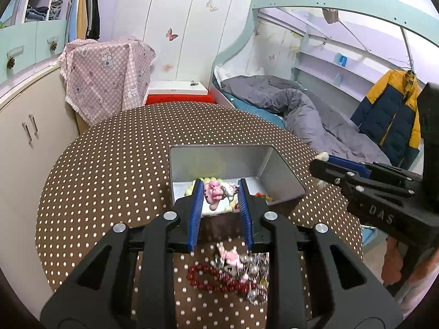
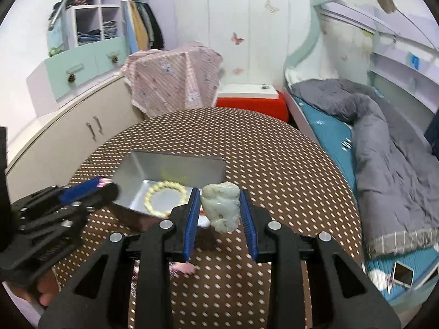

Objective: Organize jewelry
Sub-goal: 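Carry the jade pendant into the tin and open the right tool while the left tool drops the charm in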

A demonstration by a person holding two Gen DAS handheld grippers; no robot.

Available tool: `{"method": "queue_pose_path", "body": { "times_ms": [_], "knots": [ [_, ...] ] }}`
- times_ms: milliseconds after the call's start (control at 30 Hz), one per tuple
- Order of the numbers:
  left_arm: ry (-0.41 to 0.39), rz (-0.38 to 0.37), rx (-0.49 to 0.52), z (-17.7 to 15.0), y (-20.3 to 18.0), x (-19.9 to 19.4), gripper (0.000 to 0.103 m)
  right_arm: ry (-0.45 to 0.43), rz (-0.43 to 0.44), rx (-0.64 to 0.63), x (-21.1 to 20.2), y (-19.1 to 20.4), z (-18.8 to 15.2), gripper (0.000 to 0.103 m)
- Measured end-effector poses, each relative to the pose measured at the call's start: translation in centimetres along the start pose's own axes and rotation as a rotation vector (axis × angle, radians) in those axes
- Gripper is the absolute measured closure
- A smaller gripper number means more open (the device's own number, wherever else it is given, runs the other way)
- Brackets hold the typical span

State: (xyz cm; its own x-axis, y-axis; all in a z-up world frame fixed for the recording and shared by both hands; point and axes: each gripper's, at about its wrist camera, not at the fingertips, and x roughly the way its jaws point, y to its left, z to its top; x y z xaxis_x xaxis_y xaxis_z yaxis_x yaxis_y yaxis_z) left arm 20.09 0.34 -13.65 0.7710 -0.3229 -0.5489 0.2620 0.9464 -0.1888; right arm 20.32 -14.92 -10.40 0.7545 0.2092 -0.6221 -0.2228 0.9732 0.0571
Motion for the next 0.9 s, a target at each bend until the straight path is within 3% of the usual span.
{"method": "queue_pose_path", "body": {
  "times_ms": [367, 467, 500, 567, 900],
  "knots": [
    [0.029, 0.021, 0.026, 0.6, -0.5, 2.6, 0.076, 0.063, 0.038, -0.019, 4.0, 1.6, 0.9, 0.076],
    [0.02, 0.062, 0.021, 0.8, -0.2, 2.8, 0.053, 0.07, 0.029, -0.013, 4.4, 1.3, 1.1, 0.076],
    [0.016, 0.064, 0.017, 0.8, -0.1, 2.7, 0.05, 0.071, 0.034, -0.01, 4.4, 1.1, 1.2, 0.076],
    [0.014, 0.041, 0.005, 0.9, 0.4, 2.6, 0.05, 0.075, 0.036, -0.01, 4.6, 1.0, 1.2, 0.076],
    [-0.001, 0.077, 0.012, 1.6, 1.5, 2.5, 0.05, 0.124, 0.039, -0.046, 7.1, 2.2, 1.6, 0.076]
  ]
}}
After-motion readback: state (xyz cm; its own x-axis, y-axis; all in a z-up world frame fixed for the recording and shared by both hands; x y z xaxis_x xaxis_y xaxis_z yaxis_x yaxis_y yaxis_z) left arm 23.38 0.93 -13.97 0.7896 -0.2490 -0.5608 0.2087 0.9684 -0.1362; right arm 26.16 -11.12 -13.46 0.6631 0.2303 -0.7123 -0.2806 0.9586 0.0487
